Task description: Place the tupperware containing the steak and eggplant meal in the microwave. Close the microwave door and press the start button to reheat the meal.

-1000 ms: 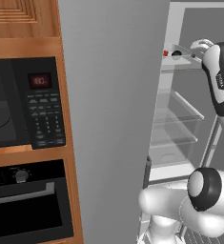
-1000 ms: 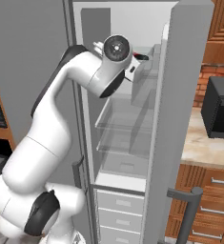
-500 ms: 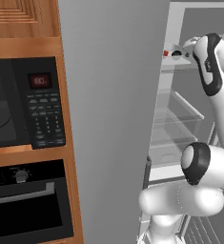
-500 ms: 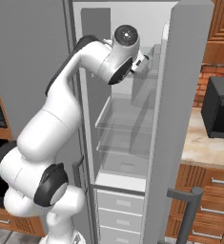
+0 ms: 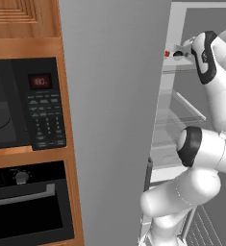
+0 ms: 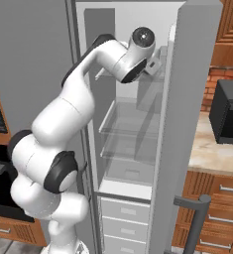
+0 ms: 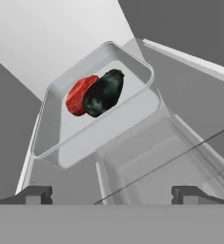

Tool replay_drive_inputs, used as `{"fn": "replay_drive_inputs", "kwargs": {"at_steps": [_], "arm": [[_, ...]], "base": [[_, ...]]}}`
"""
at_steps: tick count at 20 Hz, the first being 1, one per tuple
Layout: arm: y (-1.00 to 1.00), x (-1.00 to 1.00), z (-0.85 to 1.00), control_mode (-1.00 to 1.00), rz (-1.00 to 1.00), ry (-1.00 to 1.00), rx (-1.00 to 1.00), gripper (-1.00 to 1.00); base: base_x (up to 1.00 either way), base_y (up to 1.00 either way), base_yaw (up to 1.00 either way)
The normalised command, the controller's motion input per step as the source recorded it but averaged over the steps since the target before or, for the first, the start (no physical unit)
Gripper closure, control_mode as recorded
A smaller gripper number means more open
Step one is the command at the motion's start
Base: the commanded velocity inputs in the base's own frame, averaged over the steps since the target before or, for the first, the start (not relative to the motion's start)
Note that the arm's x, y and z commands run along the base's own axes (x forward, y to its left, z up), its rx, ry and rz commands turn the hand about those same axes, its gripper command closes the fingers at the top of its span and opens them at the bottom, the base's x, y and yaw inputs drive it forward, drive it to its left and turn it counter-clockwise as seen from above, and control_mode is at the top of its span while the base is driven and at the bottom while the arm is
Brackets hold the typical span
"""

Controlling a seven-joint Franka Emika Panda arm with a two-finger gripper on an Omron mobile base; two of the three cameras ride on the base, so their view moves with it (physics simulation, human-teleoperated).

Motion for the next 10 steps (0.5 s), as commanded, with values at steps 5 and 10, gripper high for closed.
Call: {"fn": "replay_drive_inputs", "kwargs": {"at_steps": [5,10], "arm": [[-0.04,0.43,-0.12,-1.0,0.0,0.0,0.03,-1.0],[0.0,0.38,-0.13,-1.0,0.01,0.0,0.02,-1.0]], "base": [[0.0,0.0,0.0],[0.0,0.0,0.0]]}}
